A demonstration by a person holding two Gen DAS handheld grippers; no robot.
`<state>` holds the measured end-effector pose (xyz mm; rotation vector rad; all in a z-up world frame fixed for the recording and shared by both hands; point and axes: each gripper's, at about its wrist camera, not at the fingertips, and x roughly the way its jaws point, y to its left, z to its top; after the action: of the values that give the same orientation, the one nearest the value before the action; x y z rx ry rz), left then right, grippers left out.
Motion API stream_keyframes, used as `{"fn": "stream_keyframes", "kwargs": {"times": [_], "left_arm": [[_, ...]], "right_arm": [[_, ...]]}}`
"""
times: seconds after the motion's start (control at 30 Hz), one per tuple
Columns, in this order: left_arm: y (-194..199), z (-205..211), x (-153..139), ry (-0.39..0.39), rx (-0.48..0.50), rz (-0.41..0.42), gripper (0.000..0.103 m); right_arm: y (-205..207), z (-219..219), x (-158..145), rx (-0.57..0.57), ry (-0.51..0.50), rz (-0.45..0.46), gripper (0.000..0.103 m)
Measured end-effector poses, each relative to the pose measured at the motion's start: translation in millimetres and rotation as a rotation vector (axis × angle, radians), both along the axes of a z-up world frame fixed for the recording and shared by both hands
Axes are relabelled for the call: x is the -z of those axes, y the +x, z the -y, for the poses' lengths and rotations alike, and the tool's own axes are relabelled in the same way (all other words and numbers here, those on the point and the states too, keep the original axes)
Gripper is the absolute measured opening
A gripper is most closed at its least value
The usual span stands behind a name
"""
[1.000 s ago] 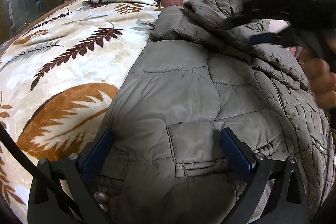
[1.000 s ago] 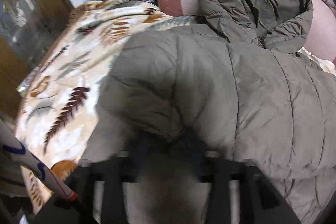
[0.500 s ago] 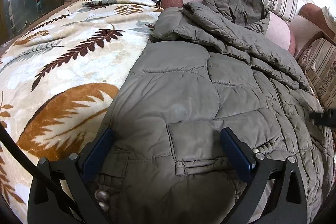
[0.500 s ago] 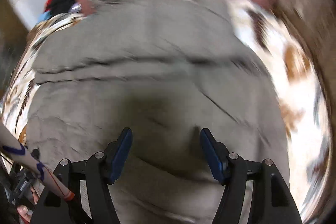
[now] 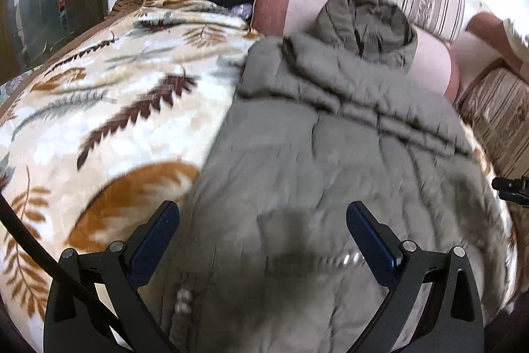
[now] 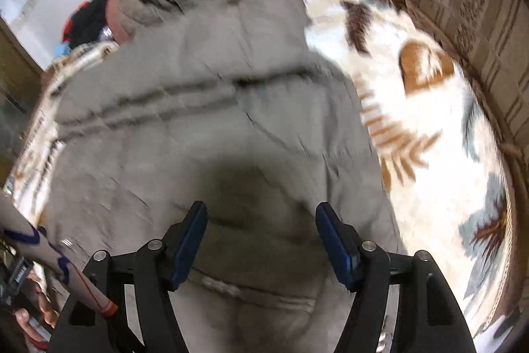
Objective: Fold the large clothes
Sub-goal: 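Move the right tool to the hood and grasp its rim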
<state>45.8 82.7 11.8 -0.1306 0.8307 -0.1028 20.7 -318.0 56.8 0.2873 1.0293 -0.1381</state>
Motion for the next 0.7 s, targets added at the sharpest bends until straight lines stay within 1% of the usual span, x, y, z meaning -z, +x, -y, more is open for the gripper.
{"fn": "stream_keyframes", "kwargs": {"times": [0.1,0.17,0.23,0.27,0.37,0.43,0.5,0.53,0.6,0.63,0.7], "left_arm": [[25,3,-13,0.037,-0.011,0.030,0.101],[40,3,-18,0.067,-0.024,0.068,0.101],[50,1,-19,0.090,-0.036,0.088,0.101],[53,-2,-17,0.091,-0.045,0.095,0.101],[54,-16,-4,0.066,-0.075,0.127,0.101],[55,-20,7,0.054,-0.062,0.112,0.101],[59,-21,14,0.024,-0.030,0.084,0.101],[61,-23,15,-0.001,-0.013,0.075,0.101],[63,-21,19,-0.022,0.003,0.063,0.101],[67,-21,22,-0.036,0.017,0.044,0.101],[71,-19,28,-0.051,0.032,0.011,0.101]], "right_arm": [[25,-11,-22,-0.015,0.009,0.032,0.076],[47,-24,-36,-0.025,0.017,0.049,0.076],[77,-38,-51,-0.037,0.012,0.064,0.077],[88,-44,-55,-0.042,0.008,0.070,0.077],[138,-64,-68,-0.039,0.001,0.073,0.077],[176,-74,-73,-0.034,0.015,0.074,0.078],[216,-82,-82,-0.021,0.027,0.095,0.078],[231,-83,-86,-0.009,0.040,0.108,0.080],[266,-86,-95,0.023,0.093,0.142,0.084],[288,-87,-100,0.042,0.129,0.162,0.086],[316,-86,-107,0.076,0.169,0.195,0.087]]}}
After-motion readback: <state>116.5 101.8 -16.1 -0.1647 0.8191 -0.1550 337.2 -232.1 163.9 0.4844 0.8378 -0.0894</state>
